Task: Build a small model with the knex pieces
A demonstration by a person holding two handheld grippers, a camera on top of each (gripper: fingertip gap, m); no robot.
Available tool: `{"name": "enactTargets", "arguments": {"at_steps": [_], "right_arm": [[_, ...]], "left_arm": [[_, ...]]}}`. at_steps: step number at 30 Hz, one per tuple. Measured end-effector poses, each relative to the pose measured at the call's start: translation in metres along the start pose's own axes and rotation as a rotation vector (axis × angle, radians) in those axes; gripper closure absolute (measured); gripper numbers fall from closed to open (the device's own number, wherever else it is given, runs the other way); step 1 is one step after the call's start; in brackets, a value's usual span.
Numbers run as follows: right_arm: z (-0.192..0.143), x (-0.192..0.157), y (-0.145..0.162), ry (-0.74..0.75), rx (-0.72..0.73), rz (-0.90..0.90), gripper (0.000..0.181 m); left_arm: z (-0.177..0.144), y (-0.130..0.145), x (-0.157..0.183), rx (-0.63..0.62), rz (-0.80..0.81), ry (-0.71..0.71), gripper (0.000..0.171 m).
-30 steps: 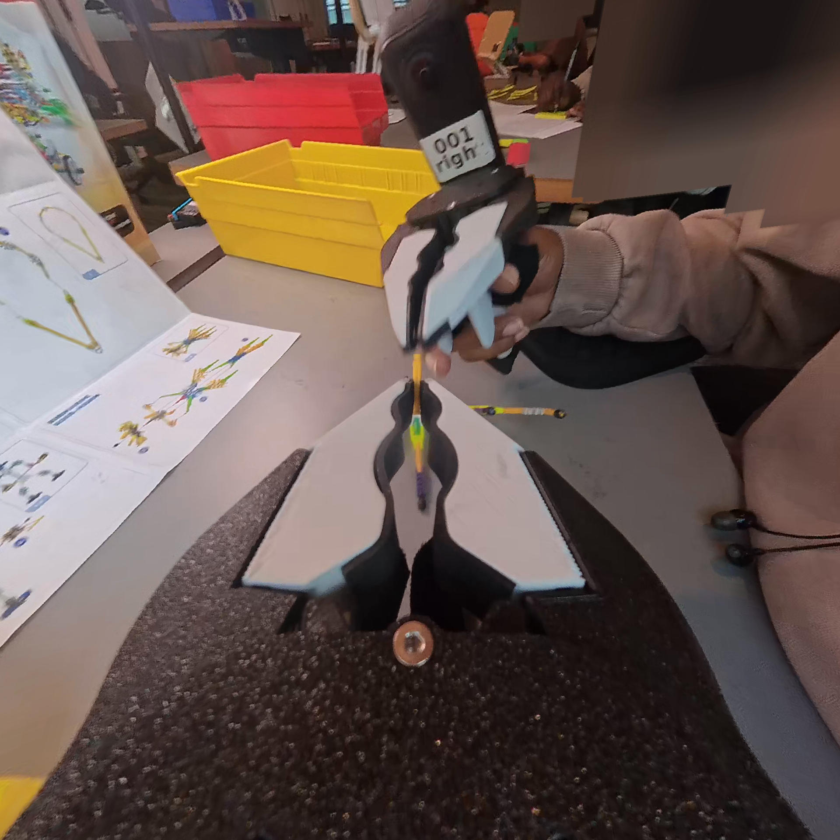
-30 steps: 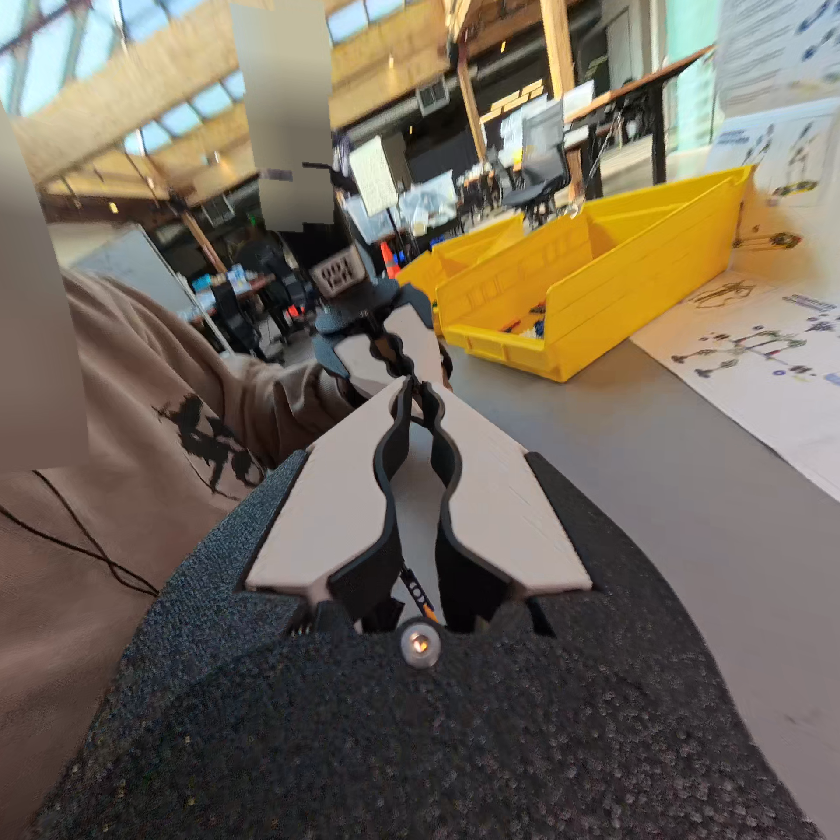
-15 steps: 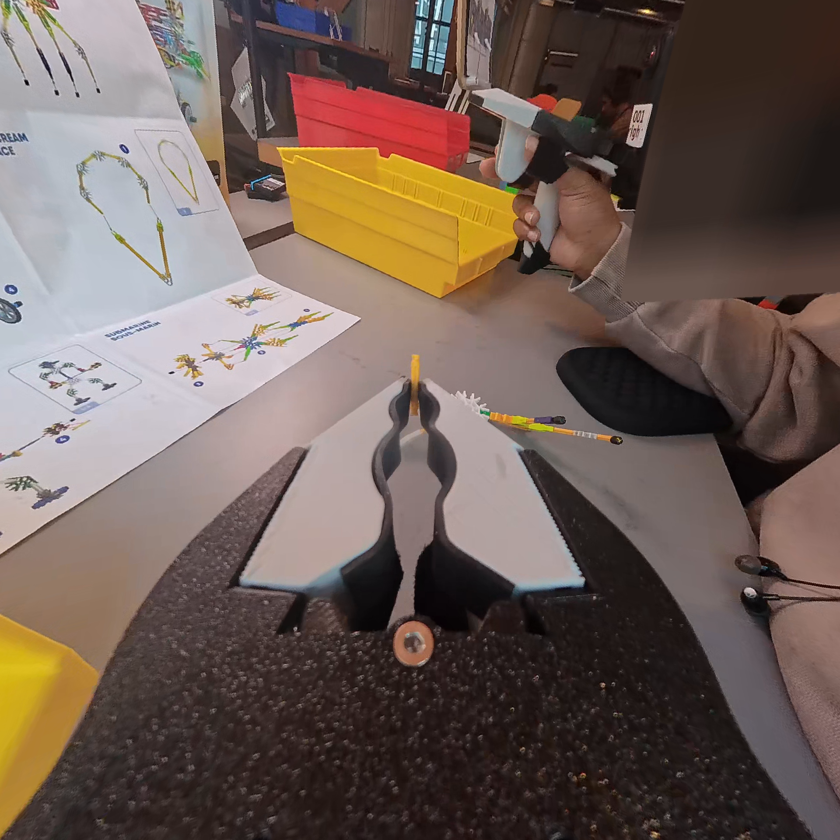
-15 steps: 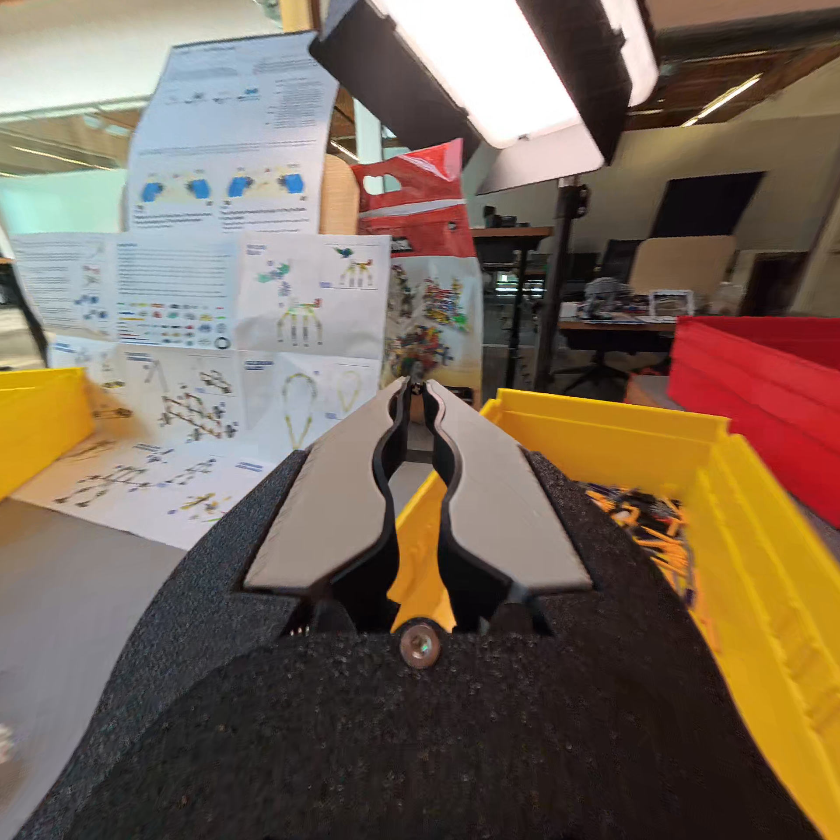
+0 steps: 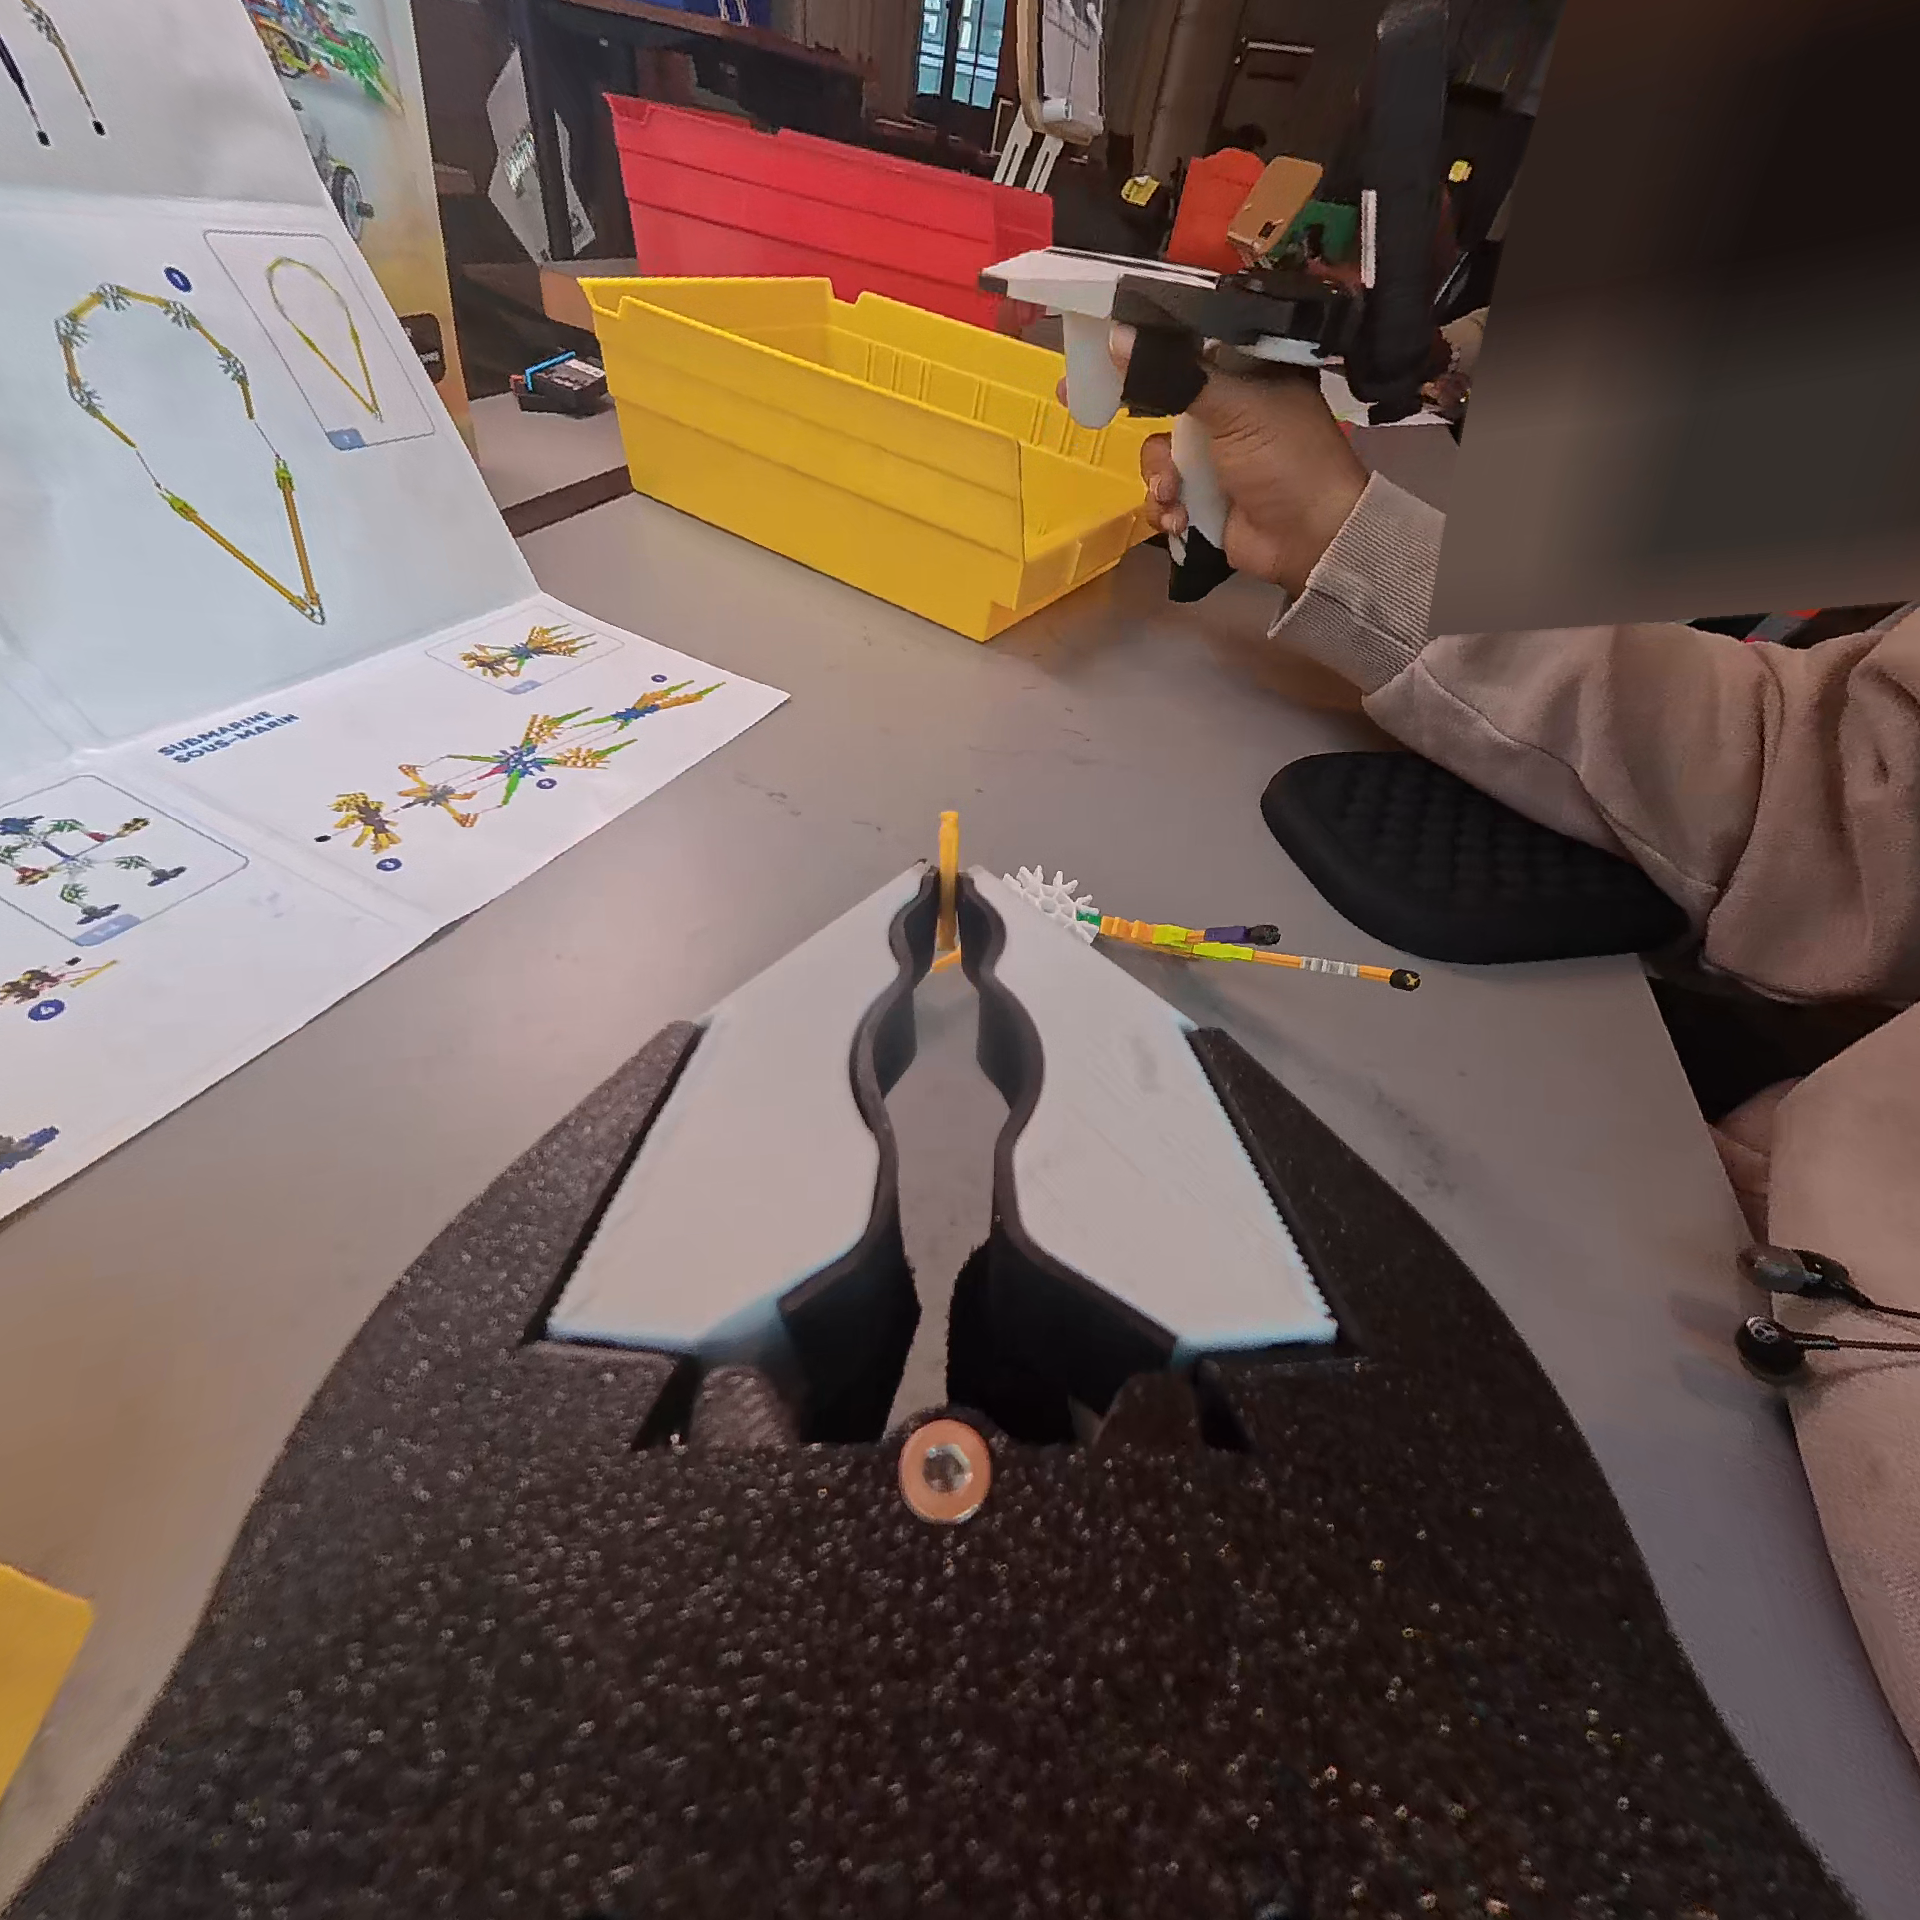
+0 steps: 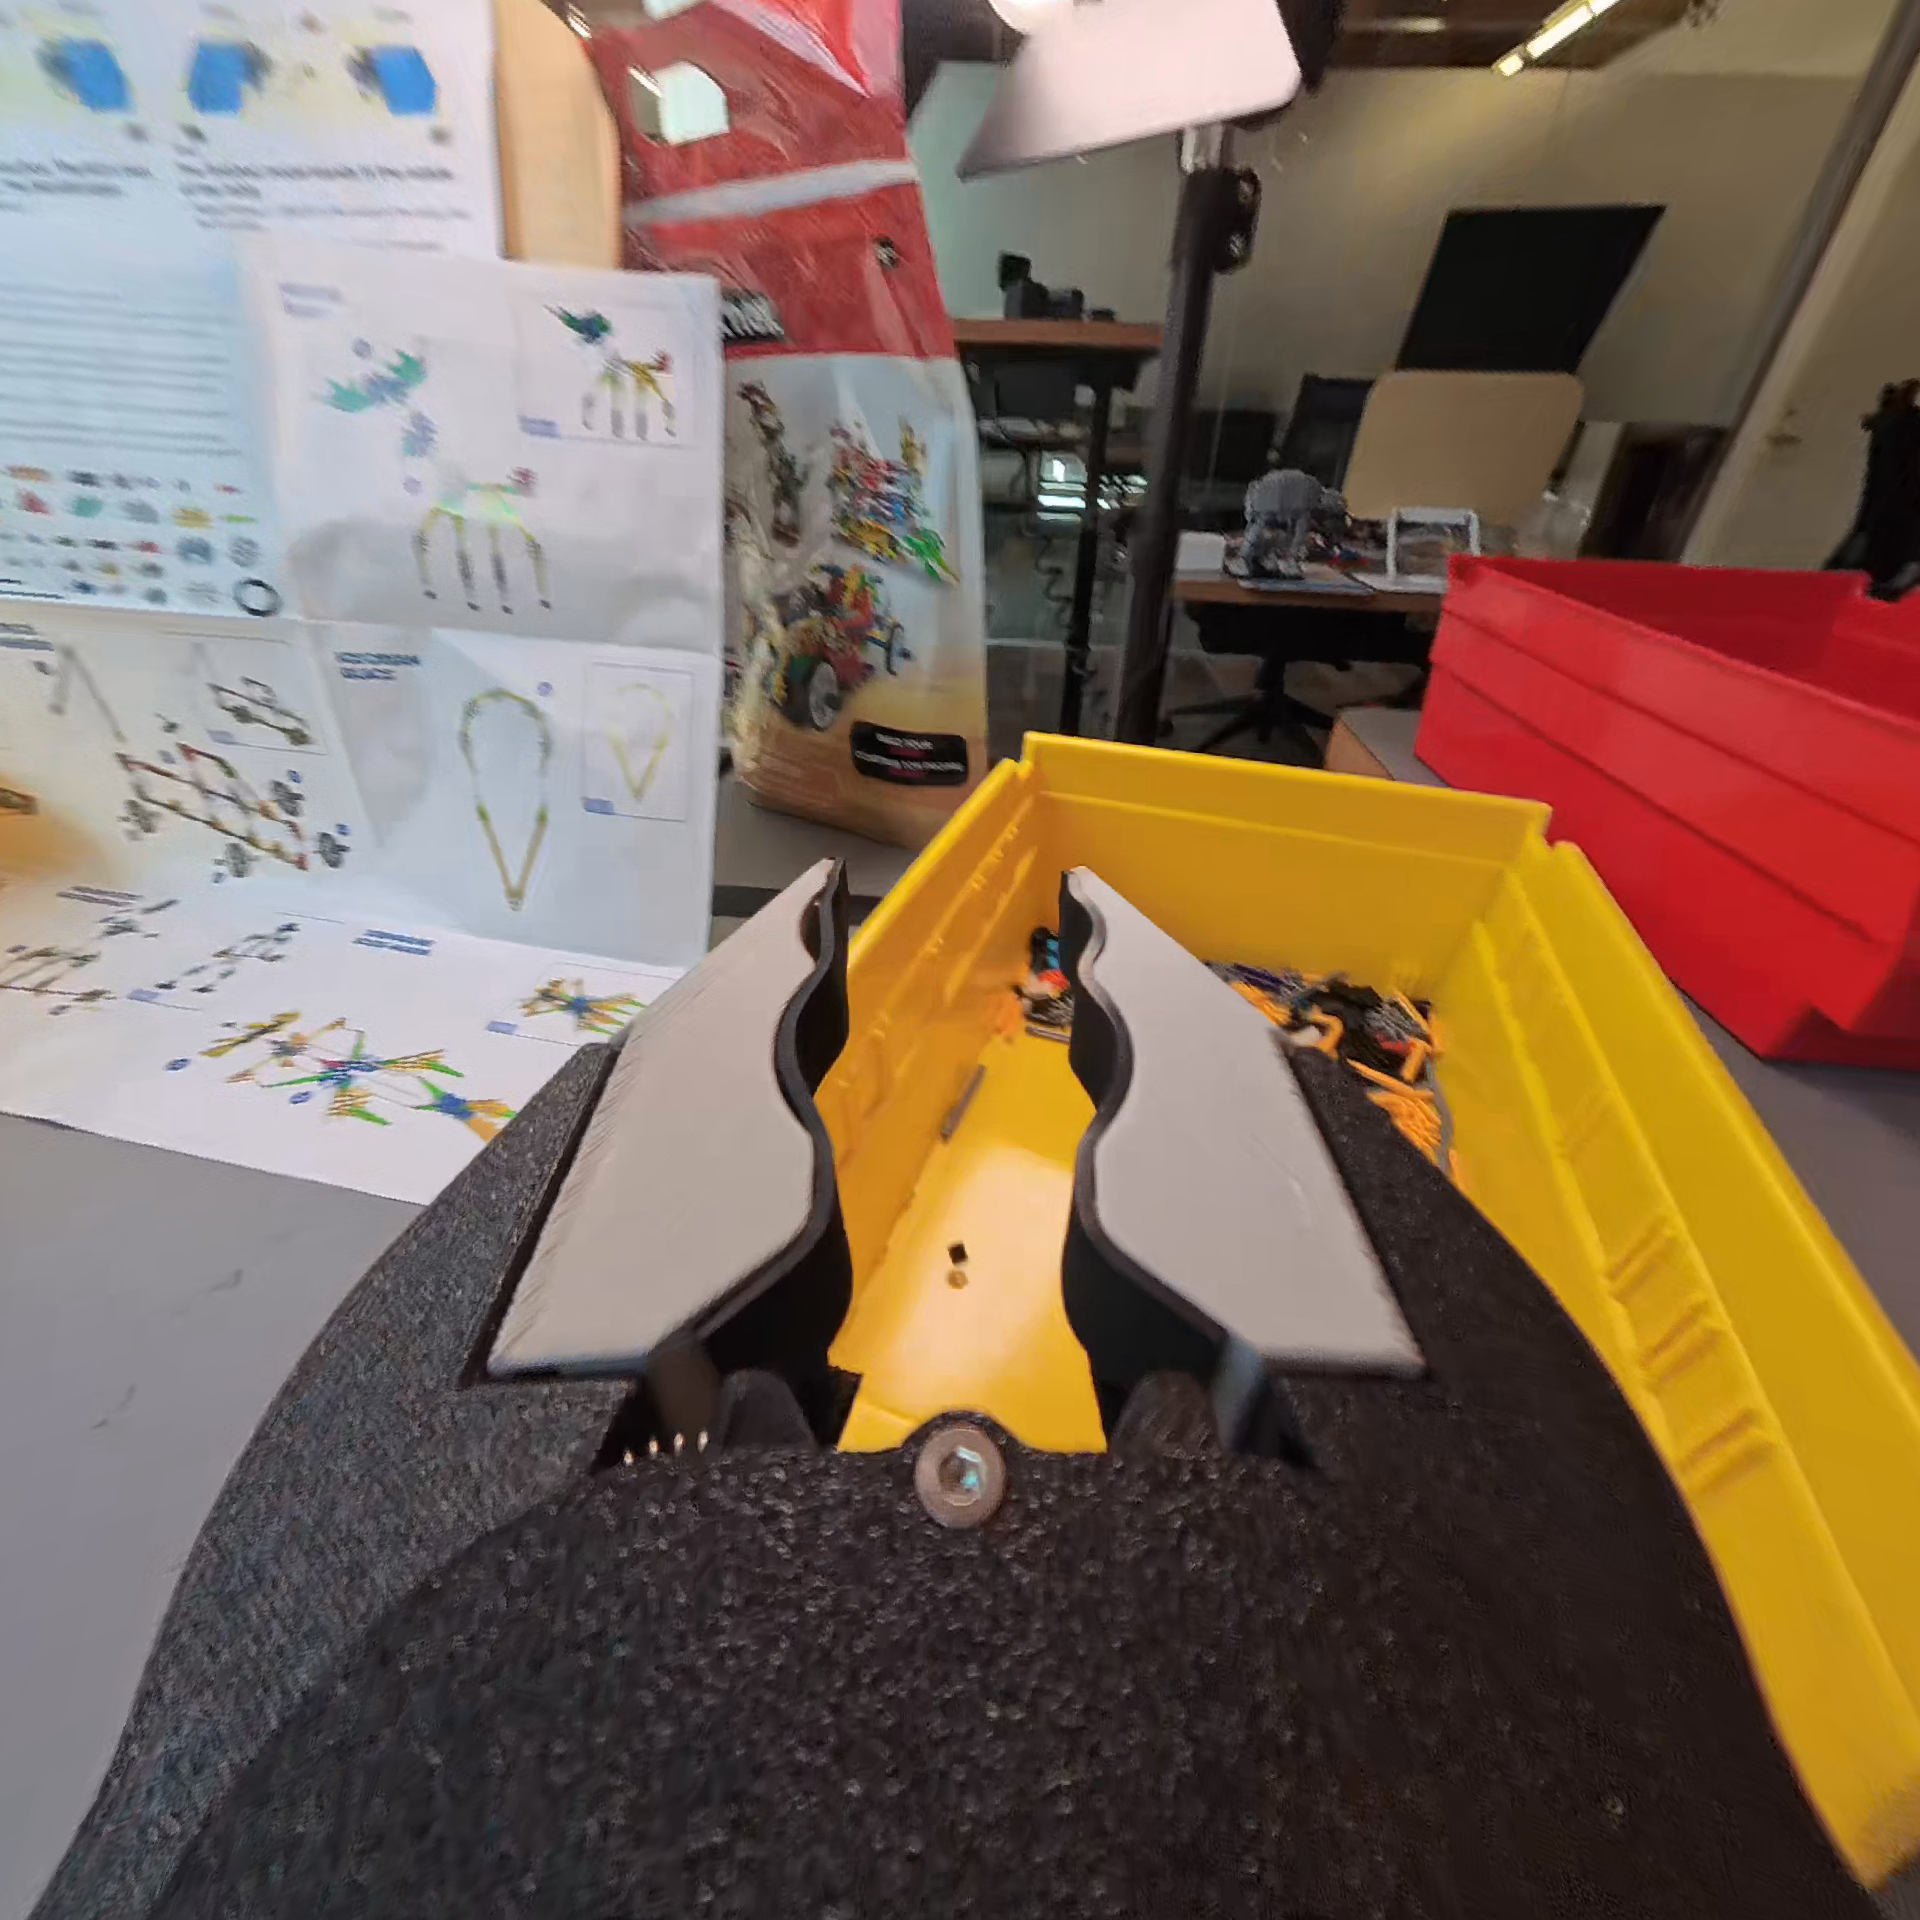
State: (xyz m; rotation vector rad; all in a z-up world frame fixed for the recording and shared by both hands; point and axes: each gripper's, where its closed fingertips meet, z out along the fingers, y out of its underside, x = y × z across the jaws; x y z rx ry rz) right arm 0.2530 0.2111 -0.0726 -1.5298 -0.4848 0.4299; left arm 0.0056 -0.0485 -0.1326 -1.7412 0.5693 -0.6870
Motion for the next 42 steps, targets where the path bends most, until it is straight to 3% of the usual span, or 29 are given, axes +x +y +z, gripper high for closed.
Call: {"name": "enactTargets", "arguments": {"at_steps": [2,5,7,9,14,25,28,30,32,35,39,42], "right_arm": [[-0.007,-0.046,-0.018,-0.184,0.082,-0.04,0.148],[-0.036,-0.153,-0.031,-0.627,0.155,-0.131,0.155],[-0.066,-0.221,-0.025,-0.935,0.127,-0.102,0.159],[-0.083,-0.267,-0.018,-1.105,0.033,0.008,0.161],[-0.092,-0.33,0.022,-1.221,-0.201,0.073,0.16],[-0.103,-0.348,0.035,-1.299,-0.261,0.119,0.179],[-0.099,-0.341,0.027,-1.287,-0.216,0.124,0.179],[-0.082,-0.318,0.007,-1.178,-0.124,0.121,0.179],[-0.051,-0.269,-0.015,-0.924,0.014,0.044,0.179],[-0.018,-0.168,-0.035,-0.464,0.138,-0.124,0.179],[-0.003,-0.039,-0.024,0.029,0.055,-0.239,0.179],[0.005,0.014,0.016,0.158,-0.134,-0.229,0.172]], "left_arm": [[0.001,-0.001,0.002,0.003,0.01,0.004,0.169],[0.002,-0.002,0.009,0.014,0.004,0.043,0.169],[0.002,-0.004,0.013,0.024,-0.003,0.073,0.169],[0.002,-0.003,0.014,0.015,0.044,0.057,0.169],[0.004,-0.004,0.022,0.013,0.16,0.032,0.169],[0.005,-0.003,0.029,0.001,0.211,0.041,0.169],[0.005,-0.005,0.024,0.017,0.184,0.013,0.165],[0.004,-0.003,0.017,0.004,0.149,-0.001,0.154],[0.002,0.0,0.012,-0.011,0.113,-0.007,0.151],[0.004,0.006,0.008,-0.052,0.089,-0.012,0.15],[0.013,0.025,0.012,-0.145,0.079,0.012,0.15],[0.019,0.039,0.015,-0.216,0.09,0.022,0.15]]}}
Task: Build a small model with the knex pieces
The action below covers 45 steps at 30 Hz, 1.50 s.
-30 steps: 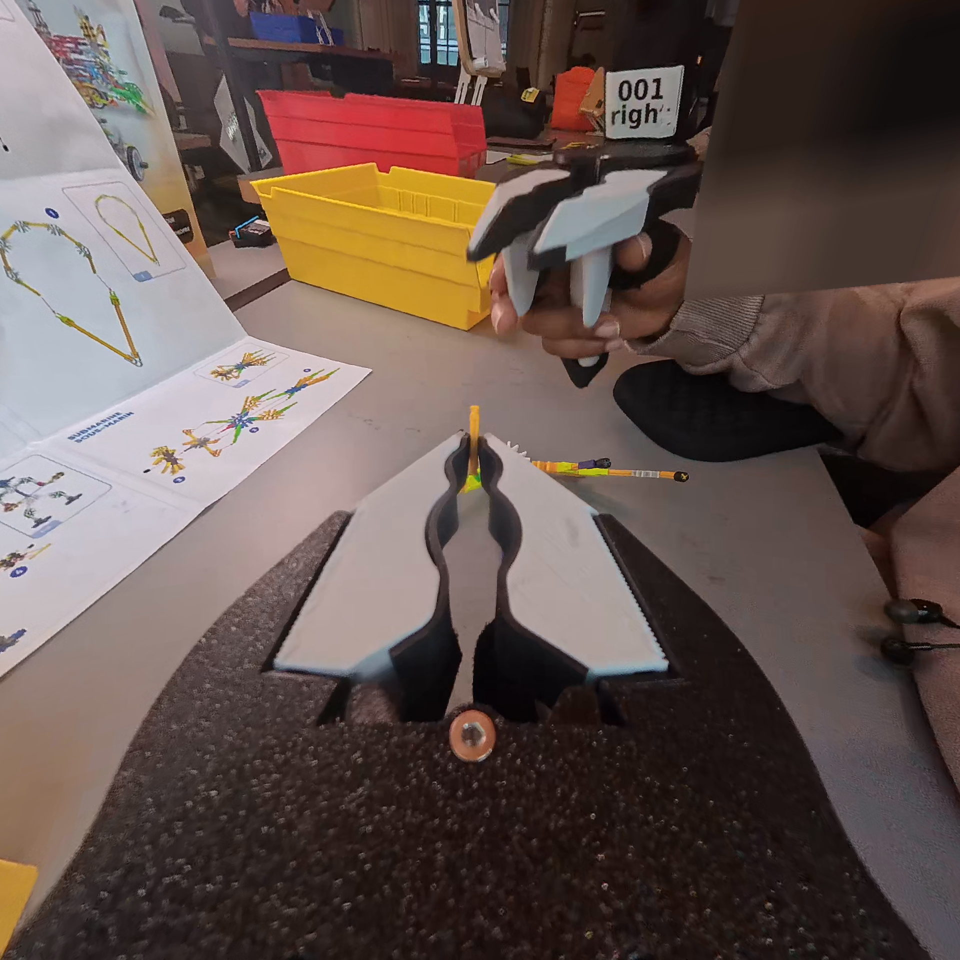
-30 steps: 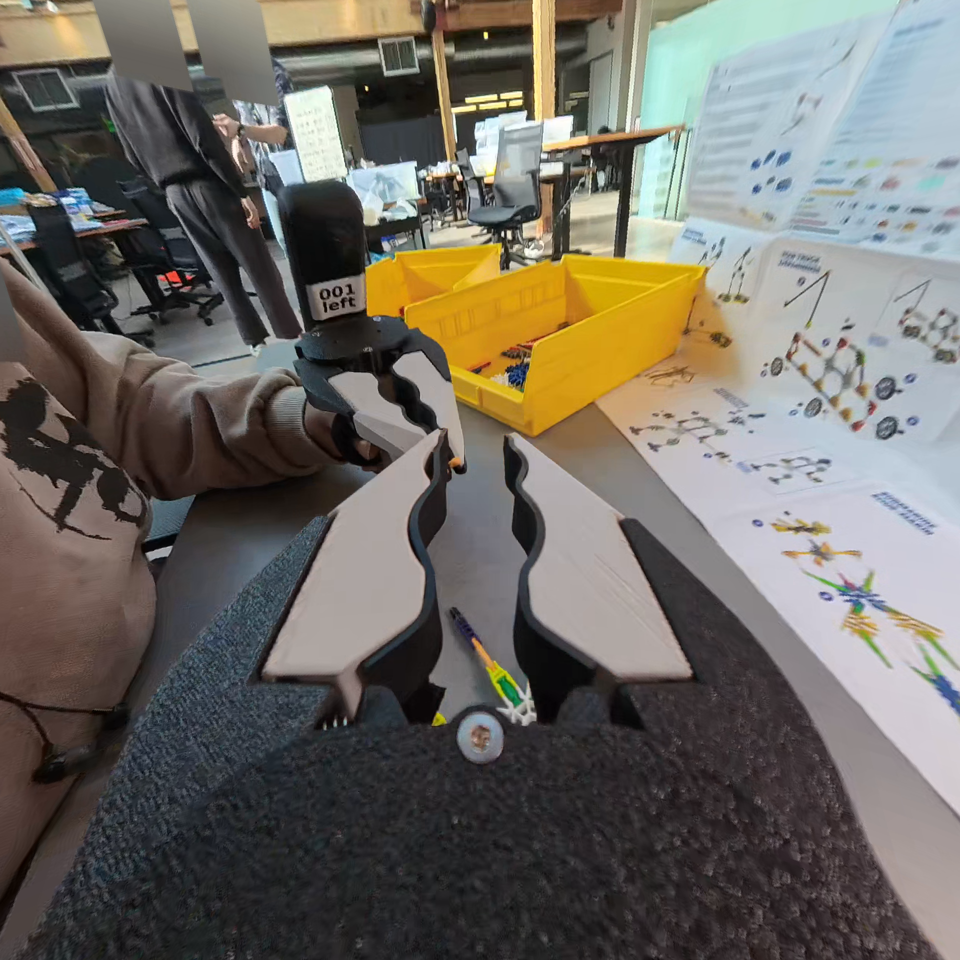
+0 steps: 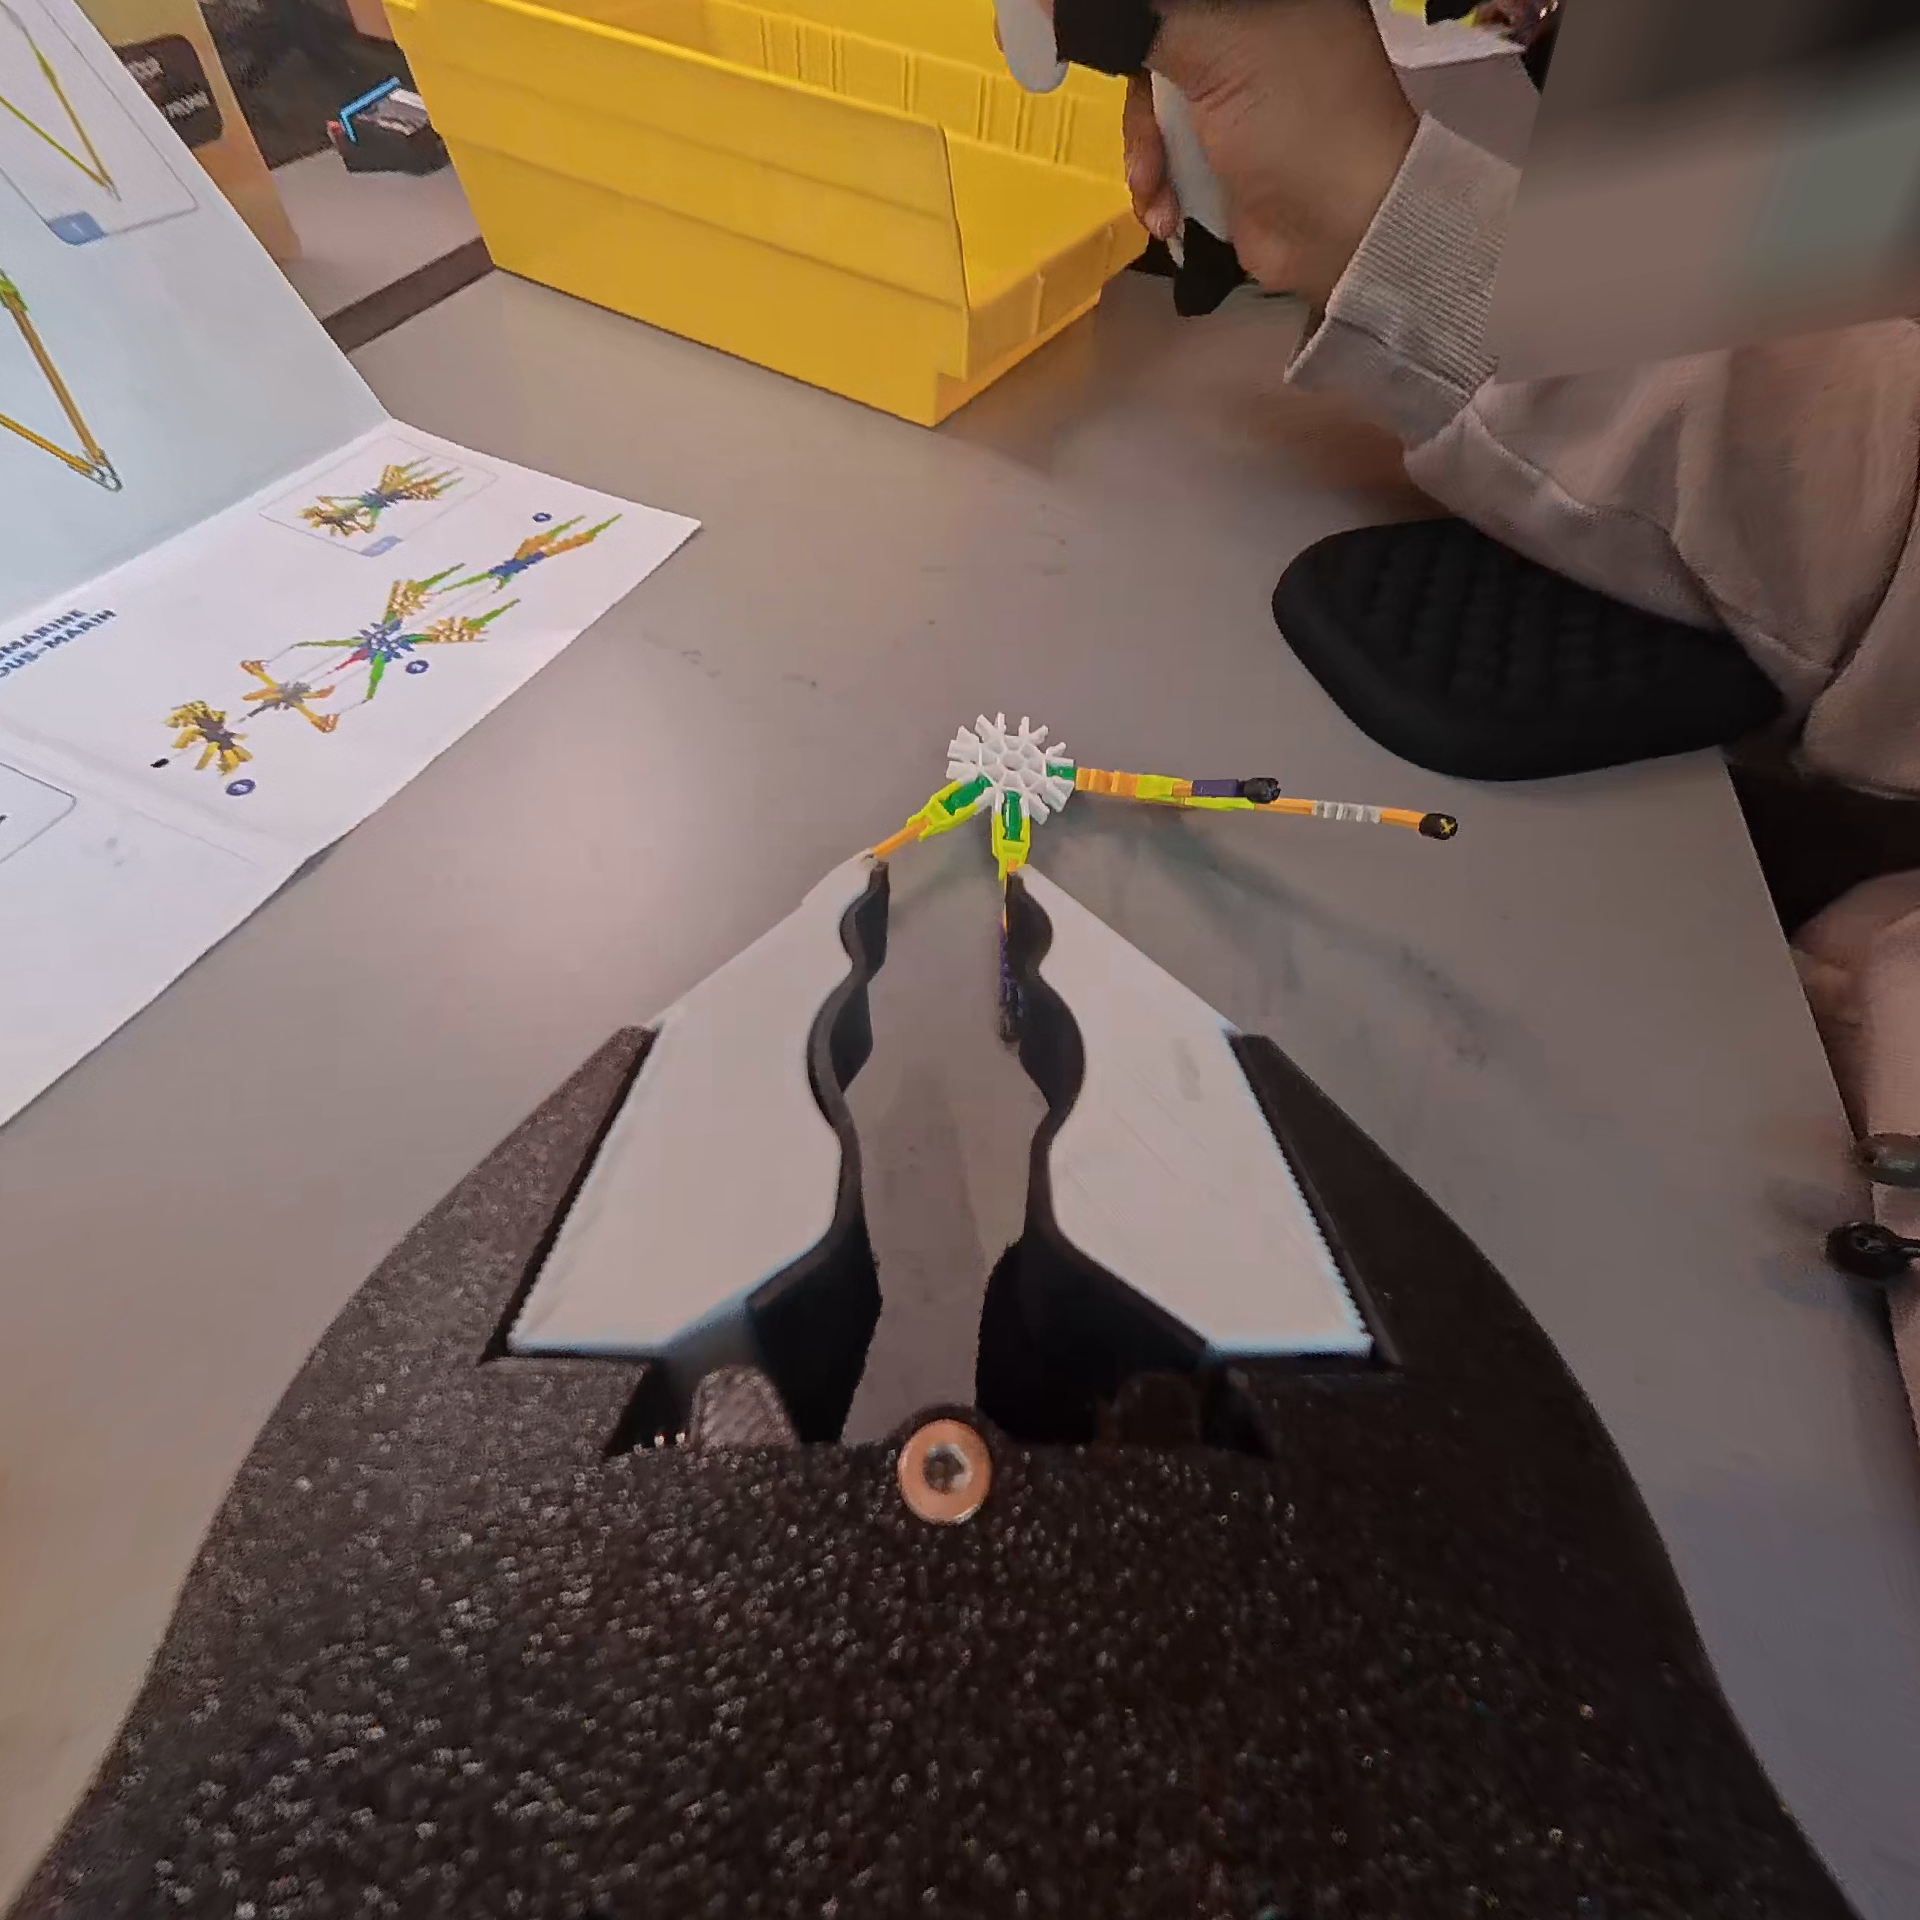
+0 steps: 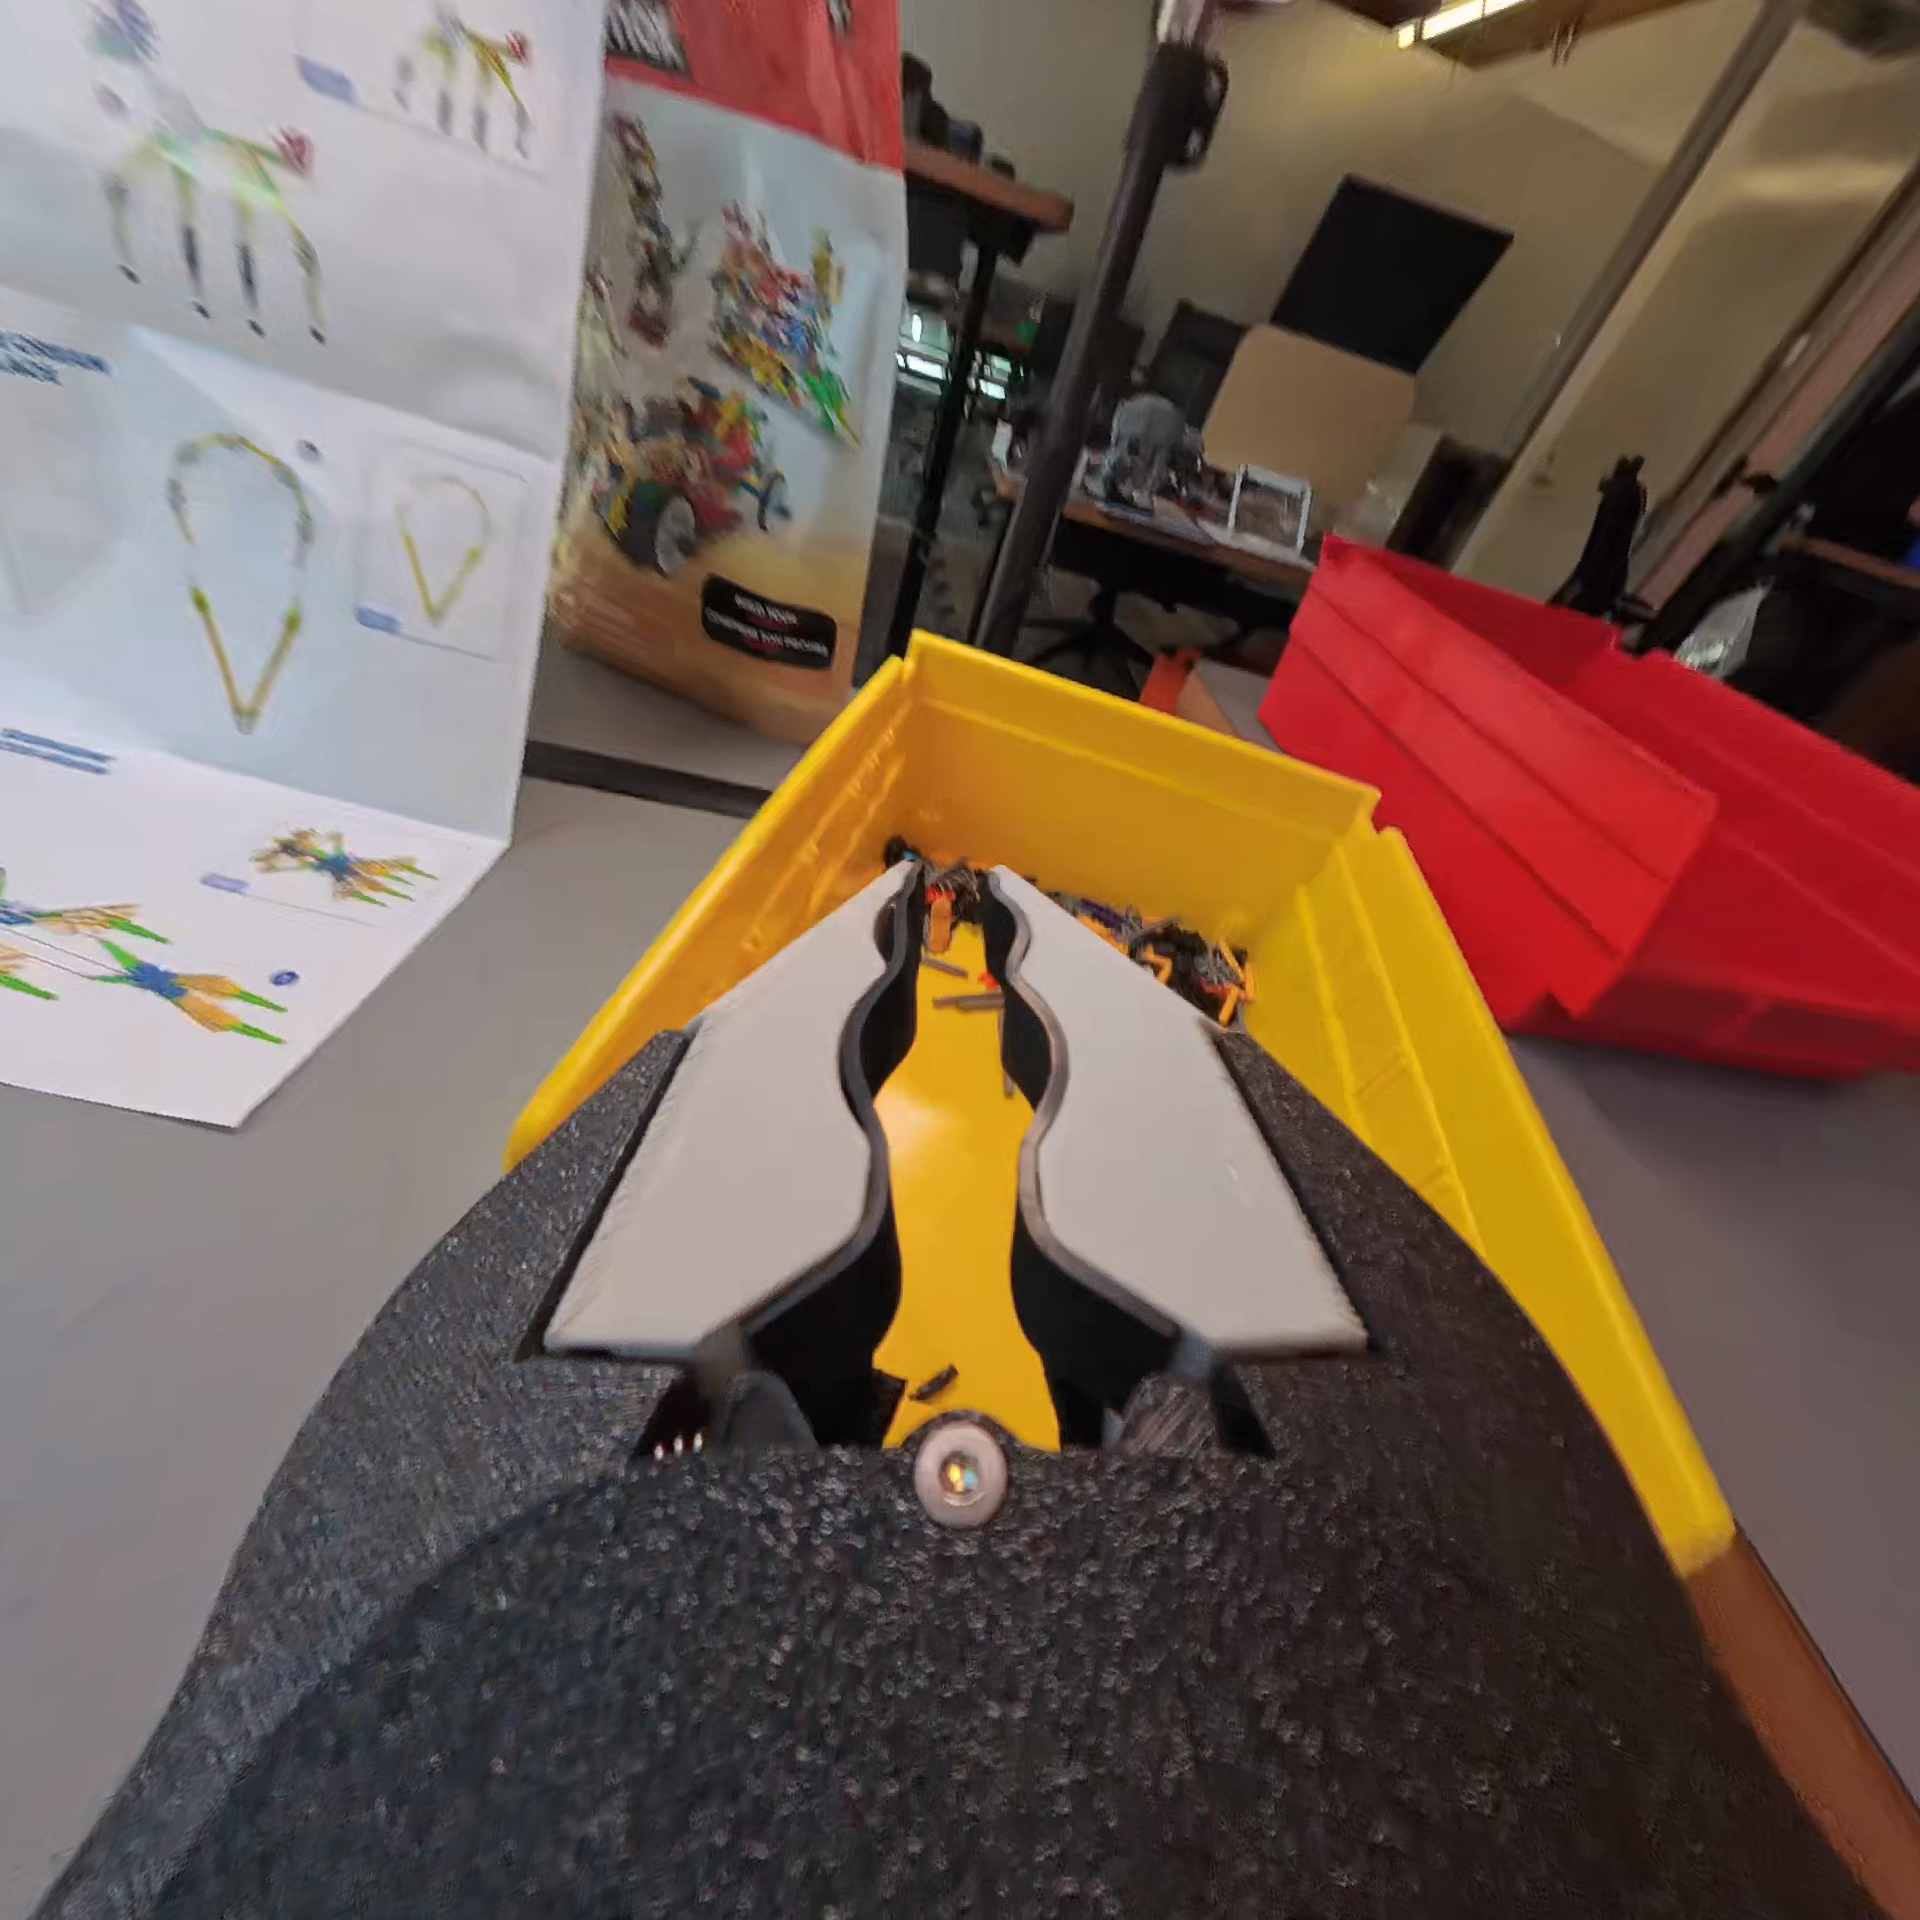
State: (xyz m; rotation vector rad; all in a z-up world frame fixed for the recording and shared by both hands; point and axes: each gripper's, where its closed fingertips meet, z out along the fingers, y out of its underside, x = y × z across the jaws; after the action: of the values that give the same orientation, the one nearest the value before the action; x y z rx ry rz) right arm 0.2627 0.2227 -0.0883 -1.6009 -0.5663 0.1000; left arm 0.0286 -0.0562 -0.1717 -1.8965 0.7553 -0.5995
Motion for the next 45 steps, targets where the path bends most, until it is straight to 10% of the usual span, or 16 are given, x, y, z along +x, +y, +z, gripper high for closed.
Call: {"name": "enactTargets", "arguments": {"at_steps": [8,19,45], "right_arm": [[-0.01,-0.03,-0.024,-0.125,0.111,-0.017,0.153],[-0.113,-0.259,-0.001,-1.219,-0.015,-0.195,0.155],[-0.157,-0.346,0.071,-1.502,-0.324,-0.797,0.167]], "left_arm": [[0.01,0.019,0.006,-0.105,-0.002,0.018,0.15],[0.027,0.048,0.015,-0.276,0.085,0.004,0.15],[0.02,0.04,0.018,-0.253,0.179,0.027,0.168]]}}
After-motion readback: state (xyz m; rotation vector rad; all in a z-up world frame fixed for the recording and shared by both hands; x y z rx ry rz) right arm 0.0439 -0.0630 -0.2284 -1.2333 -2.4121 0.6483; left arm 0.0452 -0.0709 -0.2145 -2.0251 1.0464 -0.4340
